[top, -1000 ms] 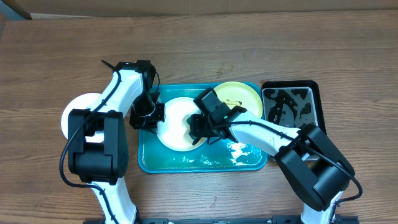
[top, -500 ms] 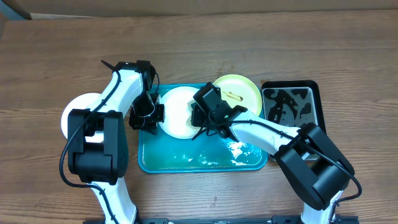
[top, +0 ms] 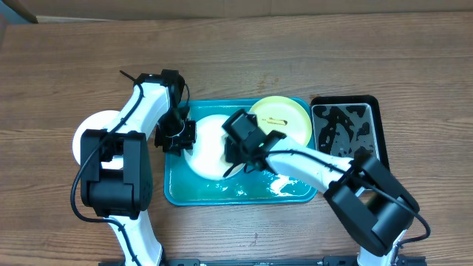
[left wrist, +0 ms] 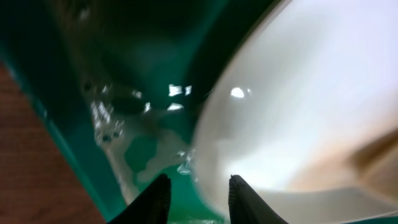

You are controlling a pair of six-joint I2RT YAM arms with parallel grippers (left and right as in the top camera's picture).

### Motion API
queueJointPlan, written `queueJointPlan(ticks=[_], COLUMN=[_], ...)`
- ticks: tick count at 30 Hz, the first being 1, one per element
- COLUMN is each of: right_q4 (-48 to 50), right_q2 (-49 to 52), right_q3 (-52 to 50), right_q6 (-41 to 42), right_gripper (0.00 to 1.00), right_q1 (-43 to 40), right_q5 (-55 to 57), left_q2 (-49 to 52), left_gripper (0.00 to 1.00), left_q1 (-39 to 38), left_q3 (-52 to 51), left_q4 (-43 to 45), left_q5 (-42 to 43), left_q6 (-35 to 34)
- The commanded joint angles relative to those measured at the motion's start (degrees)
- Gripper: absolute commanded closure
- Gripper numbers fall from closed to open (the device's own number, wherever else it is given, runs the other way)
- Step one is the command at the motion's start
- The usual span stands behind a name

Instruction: Clean dirty plates on tray and stack at the side

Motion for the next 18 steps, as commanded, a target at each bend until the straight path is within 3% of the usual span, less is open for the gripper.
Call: queueJointPlan(ticks=[1,6,10,15,18], right_q4=[-1.9,-3.1,-4.2,-4.2,-4.2], right_q2=[1.4,1.4,1.4,1.4,1.4], right_q3=[-1.1,-1.1,-1.1,-1.1,-1.1], right_q6=[0.0,0.1,0.1,0.1,0.1], right_gripper=[0.96,0.96,0.96,0.96,0.96], right_q1=[3.0,3.5,3.3,3.3,3.3], right_q5=[-1.1,-1.1,-1.1,-1.1,-1.1], left_q2=[0.5,0.6,0.6,0.6,0.6], left_gripper=[0.65,0.64,0.70,0.72,0.86], left_q1=[-0.4,-0.4,-0.4,-0.4,-0.4], left_q3=[-0.2,-0.2,-0.6,-3.9,-6.3], left_q4=[1.0,3.3,5.7,9.1,10.4], left_q5=[1.6,0.7,-1.0,-1.7,-1.7], left_q6=[-0.2,-0.2,-0.2,-0.2,-0.2])
